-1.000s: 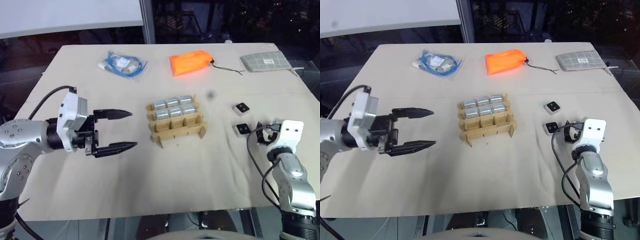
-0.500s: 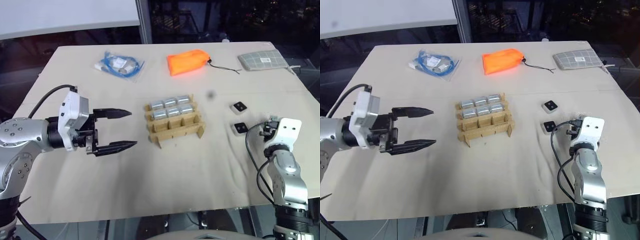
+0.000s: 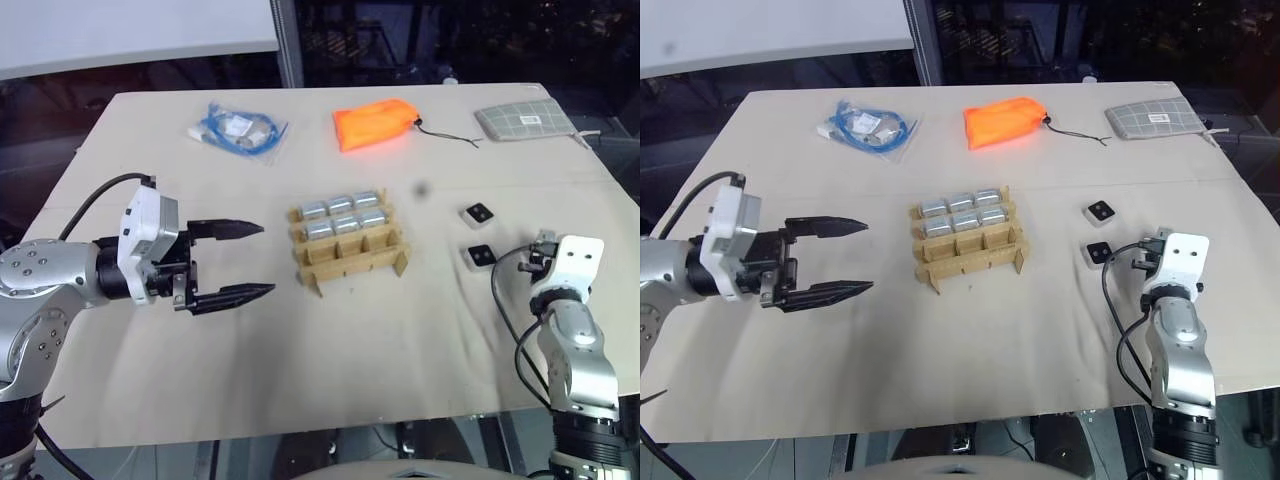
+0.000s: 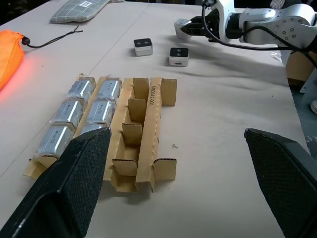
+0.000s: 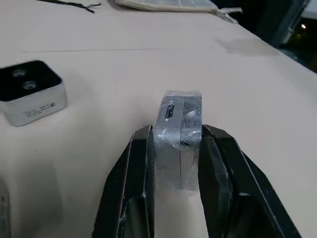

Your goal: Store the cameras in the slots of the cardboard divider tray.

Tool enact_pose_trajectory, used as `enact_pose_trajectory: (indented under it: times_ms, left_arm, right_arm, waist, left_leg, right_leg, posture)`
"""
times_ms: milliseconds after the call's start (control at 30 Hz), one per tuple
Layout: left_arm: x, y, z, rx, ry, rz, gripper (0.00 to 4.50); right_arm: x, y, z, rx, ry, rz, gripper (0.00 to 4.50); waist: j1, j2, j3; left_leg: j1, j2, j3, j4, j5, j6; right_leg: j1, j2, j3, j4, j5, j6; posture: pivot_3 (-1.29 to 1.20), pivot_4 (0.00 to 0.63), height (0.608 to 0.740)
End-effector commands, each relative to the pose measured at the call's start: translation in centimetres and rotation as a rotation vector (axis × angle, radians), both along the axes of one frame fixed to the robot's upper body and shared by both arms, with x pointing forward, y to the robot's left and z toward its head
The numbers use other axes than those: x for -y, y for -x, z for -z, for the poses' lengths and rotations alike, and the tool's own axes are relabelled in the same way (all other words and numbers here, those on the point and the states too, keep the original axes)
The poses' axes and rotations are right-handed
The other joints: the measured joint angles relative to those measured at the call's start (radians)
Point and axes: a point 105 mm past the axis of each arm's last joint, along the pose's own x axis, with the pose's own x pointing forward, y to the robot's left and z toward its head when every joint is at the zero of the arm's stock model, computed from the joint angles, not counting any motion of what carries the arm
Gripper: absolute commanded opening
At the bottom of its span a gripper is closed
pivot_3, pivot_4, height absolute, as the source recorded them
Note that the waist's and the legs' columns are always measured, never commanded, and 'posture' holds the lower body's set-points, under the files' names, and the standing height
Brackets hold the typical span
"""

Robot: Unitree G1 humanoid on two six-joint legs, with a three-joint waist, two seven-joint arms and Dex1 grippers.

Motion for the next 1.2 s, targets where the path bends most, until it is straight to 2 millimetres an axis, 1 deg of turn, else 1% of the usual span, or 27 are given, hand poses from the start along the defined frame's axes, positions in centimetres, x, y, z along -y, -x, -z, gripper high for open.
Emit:
enact_pose_trajectory:
  times_ms: [33, 67, 167, 233, 333, 400, 500, 600, 633, 700, 800, 1000, 1133, 1200]
  left_arm:
    - [-0.3, 0.2, -0.9, 0.046, -0.006, 0.003, 4.50]
    - [-0.3, 0.2, -0.8, 0.045, -0.006, 0.001, 4.50]
    - [-0.7, 0.0, -0.8, 0.051, -0.005, -0.017, 4.50]
    - [-0.9, -0.2, -0.7, 0.054, -0.003, -0.029, 4.50]
    - [-1.5, -0.4, -0.4, 0.055, 0.003, -0.064, 4.50]
    - [-1.9, -0.3, -0.2, 0.055, 0.011, -0.088, 4.50]
    - [-2.4, 0.1, -0.1, 0.053, 0.016, -0.121, 4.50]
    - [-3.0, 0.7, -0.1, 0.051, 0.018, -0.163, 4.50]
    - [-3.2, 0.9, -0.1, 0.050, 0.015, -0.177, 4.50]
    - [-3.5, 1.3, 0.0, 0.048, 0.011, -0.201, 4.50]
    - [-3.9, 2.1, 0.2, 0.046, 0.000, -0.239, 4.50]
    - [-3.9, 3.3, 0.1, 0.050, 0.002, -0.288, 4.50]
    - [-4.0, 3.7, 0.2, 0.052, 0.003, -0.318, 4.50]
    - [-3.9, 3.9, 0.2, 0.053, 0.005, -0.325, 4.50]
  right_arm:
    - [-0.9, -0.6, -6.0, 0.181, 0.013, -0.233, 0.66]
    - [-1.2, -0.6, -6.5, 0.191, 0.001, -0.285, 0.66]
    - [-4.7, -0.7, -8.8, 0.207, -0.031, -0.642, 0.66]
    - [-6.4, -0.5, -9.5, 0.196, -0.034, -0.805, 0.66]
    - [-10.5, 0.1, -11.3, 0.205, -0.057, -1.128, 0.66]
    - [-12.7, -0.1, -12.2, 0.215, -0.062, -1.278, 0.66]
    - [-15.8, -0.2, -12.6, 0.211, -0.056, -1.471, 0.66]
    - [-18.9, 0.5, -12.2, 0.185, -0.008, -1.687, 0.66]
    - [-19.7, 0.6, -12.0, 0.176, 0.010, -1.743, 0.66]
    - [-20.7, 0.7, -11.5, 0.163, 0.057, -1.820, 0.66]
    - [-22.2, 0.7, -10.4, 0.145, 0.178, -1.932, 0.66]
    - [-24.4, 0.2, -9.9, 0.170, 0.272, -2.062, 0.66]
    - [-25.5, -0.4, -9.3, 0.175, 0.332, -2.078, 0.66]
    - [-26.2, -0.9, -8.8, 0.177, 0.392, -2.060, 0.66]
  waist:
    - [0.000, 0.001, 0.001]
    - [-0.001, 0.001, 0.001]
    - [-0.001, 0.001, 0.001]
    - [0.000, 0.001, 0.001]
    - [0.000, 0.001, 0.002]
    - [-0.005, 0.001, 0.003]
    - [-0.002, -0.001, 0.003]
    - [0.003, -0.001, 0.004]
    - [0.004, -0.001, 0.004]
    - [0.002, -0.002, 0.004]
    - [0.002, -0.002, 0.004]
    - [-0.001, -0.002, 0.004]
    - [-0.002, -0.002, 0.005]
    - [-0.001, -0.001, 0.005]
  left_leg:
    - [0.000, 0.000, 0.000, 0.000, 0.000, 0.000]
    - [0.000, 0.000, 0.001, 0.000, 0.000, 0.000]
    - [0.001, 0.001, 0.001, 0.000, 0.000, 0.000]
    - [0.001, 0.001, 0.000, 0.000, -0.001, 0.002]
    - [0.000, 0.002, 0.000, 0.000, -0.002, 0.004]
    - [0.001, 0.001, 0.002, 0.000, -0.003, 0.005]
    - [0.001, 0.002, 0.002, 0.000, -0.003, 0.005]
    - [-0.001, 0.002, 0.000, 0.000, -0.002, 0.004]
    - [-0.001, 0.002, 0.001, 0.000, -0.001, 0.002]
    - [-0.005, 0.002, 0.000, 0.001, 0.000, 0.001]
    - [-0.012, 0.001, -0.002, 0.004, 0.000, 0.001]
    - [-0.012, 0.001, -0.004, 0.004, 0.000, 0.000]
    - [-0.012, 0.001, -0.005, 0.004, 0.000, 0.000]
    - [-0.012, 0.001, -0.005, 0.004, 0.001, -0.001]
  right_leg:
    - [0.000, 0.000, 0.000, 0.000, 0.000, 0.000]
    - [0.000, 0.000, 0.001, 0.000, 0.000, 0.000]
    - [0.000, 0.002, 0.001, 0.000, 0.000, 0.000]
    - [0.000, 0.003, 0.001, 0.000, 0.000, 0.000]
    - [0.000, 0.003, 0.000, 0.000, 0.000, 0.000]
    - [0.000, 0.002, 0.002, 0.000, 0.000, 0.000]
    - [-0.001, 0.003, 0.003, 0.000, 0.000, 0.000]
    - [-0.001, 0.002, 0.000, 0.000, 0.000, 0.000]
    - [-0.002, 0.002, 0.000, 0.000, 0.000, 0.000]
    - [-0.005, 0.001, -0.001, 0.000, 0.000, 0.000]
    - [-0.009, 0.000, -0.003, 0.001, 0.001, 0.000]
    - [-0.009, 0.000, -0.006, 0.001, 0.001, 0.000]
    - [-0.009, 0.001, -0.006, 0.002, 0.001, 0.000]
    - [-0.009, 0.001, -0.007, 0.002, 0.001, 0.000]
  posture:
    - [0.00, 0.150, 0.740]
    - [0.00, 0.150, 0.740]
    - [0.00, 0.150, 0.740]
    - [0.00, 0.150, 0.740]
    - [0.00, 0.150, 0.740]
    - [0.00, 0.150, 0.740]
    - [0.00, 0.150, 0.740]
    - [0.00, 0.150, 0.740]
    - [0.00, 0.150, 0.740]
    - [0.00, 0.150, 0.740]
    - [0.00, 0.150, 0.740]
    - [0.00, 0.150, 0.740]
    - [0.00, 0.150, 0.740]
    - [0.00, 0.150, 0.740]
